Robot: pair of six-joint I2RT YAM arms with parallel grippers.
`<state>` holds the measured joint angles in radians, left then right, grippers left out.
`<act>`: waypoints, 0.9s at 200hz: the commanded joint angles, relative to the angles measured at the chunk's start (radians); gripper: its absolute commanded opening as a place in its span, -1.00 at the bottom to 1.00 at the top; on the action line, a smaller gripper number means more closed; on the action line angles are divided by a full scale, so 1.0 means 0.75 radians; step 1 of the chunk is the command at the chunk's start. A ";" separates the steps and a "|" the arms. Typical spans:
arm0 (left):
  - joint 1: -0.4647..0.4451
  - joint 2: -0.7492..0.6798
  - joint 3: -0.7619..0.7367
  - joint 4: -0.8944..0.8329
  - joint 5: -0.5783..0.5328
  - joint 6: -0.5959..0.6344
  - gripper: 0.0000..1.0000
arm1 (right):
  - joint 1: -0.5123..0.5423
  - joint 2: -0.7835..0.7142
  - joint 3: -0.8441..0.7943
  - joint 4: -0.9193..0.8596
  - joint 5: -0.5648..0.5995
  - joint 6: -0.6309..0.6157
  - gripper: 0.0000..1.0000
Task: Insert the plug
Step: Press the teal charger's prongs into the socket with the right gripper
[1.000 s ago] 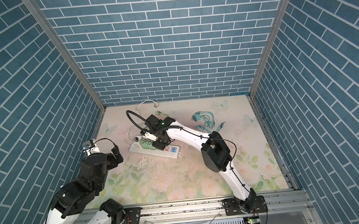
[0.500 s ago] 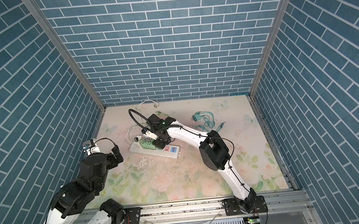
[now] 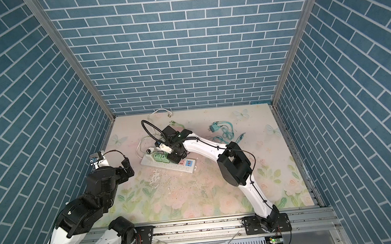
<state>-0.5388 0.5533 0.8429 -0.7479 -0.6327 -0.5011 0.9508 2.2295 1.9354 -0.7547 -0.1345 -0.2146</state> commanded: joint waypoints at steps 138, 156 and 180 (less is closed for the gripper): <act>0.011 -0.062 -0.022 0.013 -0.030 0.013 0.99 | 0.078 0.120 -0.143 -0.082 -0.074 -0.111 -1.00; 0.012 -0.082 -0.031 0.011 -0.030 -0.001 0.99 | 0.077 0.140 -0.128 -0.110 -0.085 -0.125 -1.00; 0.013 -0.091 -0.029 0.010 -0.018 -0.001 0.99 | 0.078 0.174 -0.100 -0.144 -0.112 -0.136 -1.00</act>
<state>-0.5365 0.4953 0.8330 -0.7361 -0.6357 -0.5011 0.9840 2.2364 1.8954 -0.7177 -0.1253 -0.2634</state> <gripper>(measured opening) 0.995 0.286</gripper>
